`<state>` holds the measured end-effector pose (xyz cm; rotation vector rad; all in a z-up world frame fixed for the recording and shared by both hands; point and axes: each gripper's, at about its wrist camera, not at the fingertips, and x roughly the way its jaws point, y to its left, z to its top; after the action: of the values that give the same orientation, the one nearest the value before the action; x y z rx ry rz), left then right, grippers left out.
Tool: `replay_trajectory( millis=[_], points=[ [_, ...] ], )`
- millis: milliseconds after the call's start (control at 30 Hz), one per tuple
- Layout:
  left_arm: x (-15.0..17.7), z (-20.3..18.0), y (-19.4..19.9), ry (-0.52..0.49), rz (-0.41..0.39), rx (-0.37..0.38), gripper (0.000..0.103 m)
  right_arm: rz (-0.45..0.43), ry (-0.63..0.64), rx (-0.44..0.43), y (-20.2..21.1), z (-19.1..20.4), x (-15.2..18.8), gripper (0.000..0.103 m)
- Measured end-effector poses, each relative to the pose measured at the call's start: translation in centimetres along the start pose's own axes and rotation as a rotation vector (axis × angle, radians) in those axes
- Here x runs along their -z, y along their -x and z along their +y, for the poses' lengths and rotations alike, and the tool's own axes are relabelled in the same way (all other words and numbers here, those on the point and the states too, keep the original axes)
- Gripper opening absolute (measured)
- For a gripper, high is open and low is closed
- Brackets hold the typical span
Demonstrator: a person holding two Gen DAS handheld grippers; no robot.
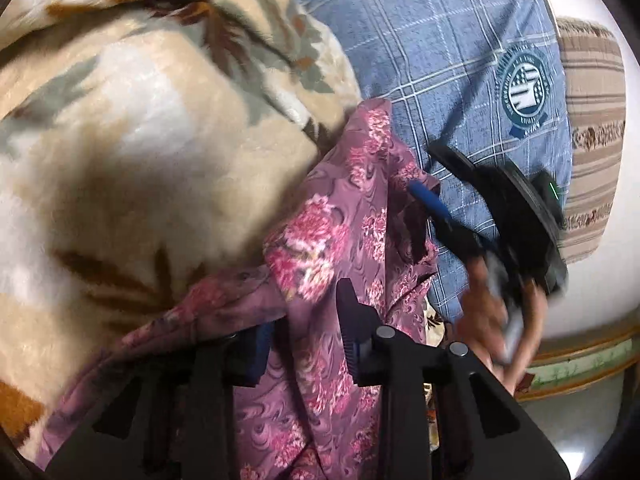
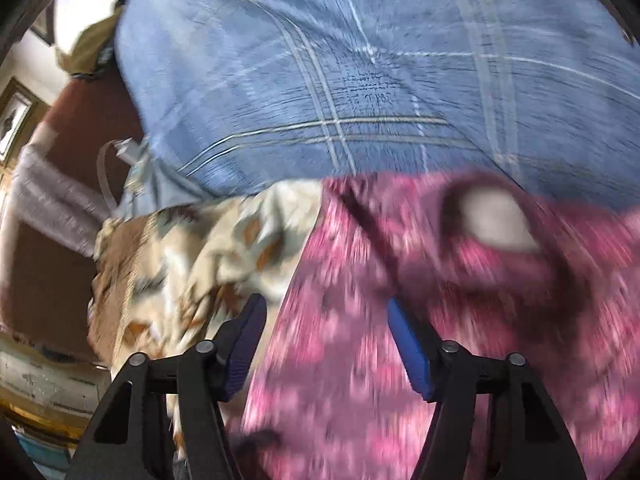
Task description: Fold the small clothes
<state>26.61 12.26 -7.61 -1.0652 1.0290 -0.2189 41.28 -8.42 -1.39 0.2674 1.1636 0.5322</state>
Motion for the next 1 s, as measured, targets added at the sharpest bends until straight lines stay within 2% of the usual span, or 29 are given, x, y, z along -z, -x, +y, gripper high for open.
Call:
replay_trajectory(
  millis=[33, 67, 100, 200, 267, 333, 367, 433, 500, 567, 600, 667, 700, 733, 767, 800, 833, 900, 1000],
  points=[
    [-0.1, -0.1, -0.2, -0.01, -0.001, -0.009, 0.022, 0.007, 0.005, 0.014, -1.5, 0.0, -1.1, 0.057],
    [-0.2, -0.1, -0.3, -0.014, -0.006, -0.022, 0.009, 0.007, 0.01, 0.041, -2.7, 0.0, -1.9, 0.057],
    [-0.2, 0.0, -0.2, -0.01, -0.005, -0.02, 0.006, 0.01, 0.013, 0.062, -3.9, 0.0, -2.6, 0.056],
    [-0.2, -0.3, 1.7, -0.005, -0.054, 0.022, 0.004, 0.051, 0.018, 0.119, -6.8, -0.2, -3.7, 0.004],
    [0.0, -1.1, 4.0, -0.049, -0.146, 0.041, 0.003, 0.012, 0.018, 0.041, -5.8, 0.5, -4.1, 0.002],
    [0.0, -1.3, 4.9, -0.058, -0.179, 0.062, 0.003, -0.083, 0.031, -0.027, -3.2, 1.6, -4.6, 0.002],
    [-0.1, -1.3, 5.0, -0.062, -0.191, 0.048, 0.003, -0.103, 0.03, -0.051, -2.7, 1.9, -4.9, 0.002],
    [-0.4, -0.9, 4.7, -0.056, -0.207, 0.009, 0.003, -0.118, 0.041, -0.022, -2.7, 2.3, -5.5, 0.002],
    [-1.2, 0.2, 3.0, -0.008, -0.165, -0.068, 0.004, -0.091, 0.053, 0.012, -4.5, 2.4, -5.6, 0.002],
    [-1.6, 1.8, 2.0, 0.054, -0.116, -0.127, 0.004, -0.049, 0.065, 0.049, -7.2, 2.0, -5.7, 0.004],
    [-1.5, 2.3, 2.1, 0.083, -0.121, -0.119, 0.005, -0.008, 0.068, 0.07, -8.6, 2.0, -5.5, 0.009],
    [-1.5, 2.4, 3.0, 0.102, -0.127, -0.101, 0.009, 0.054, 0.044, 0.126, -9.6, 1.6, -4.9, 0.01],
    [-1.4, 2.0, 3.5, 0.088, -0.14, -0.099, 0.013, 0.04, 0.031, 0.094, -8.6, 1.6, -4.4, 0.013],
    [-1.2, 1.5, 4.1, 0.068, -0.158, -0.1, 0.03, 0.02, 0.027, 0.04, -6.9, 1.7, -3.7, 0.029],
    [-0.9, 0.9, 4.7, 0.035, -0.179, -0.102, 0.052, 0.003, 0.039, 0.007, -4.6, 2.0, -2.6, 0.04],
    [-0.7, 0.5, 4.8, 0.015, -0.183, -0.108, 0.057, -0.015, 0.05, 0.009, -3.0, 2.1, -1.7, 0.062],
    [-0.4, -0.3, 4.5, -0.013, -0.174, -0.126, 0.057, -0.045, 0.068, 0.022, -0.8, 2.1, 0.0, 0.07],
    [0.3, -1.1, 3.9, -0.058, -0.132, -0.129, 0.057, -0.057, 0.094, 0.049, 3.0, 1.0, 4.1, 0.068],
    [1.6, -2.3, 2.7, -0.124, -0.062, -0.159, 0.057, -0.043, 0.031, 0.074, 7.2, -2.5, 9.8, 0.067]
  ],
)
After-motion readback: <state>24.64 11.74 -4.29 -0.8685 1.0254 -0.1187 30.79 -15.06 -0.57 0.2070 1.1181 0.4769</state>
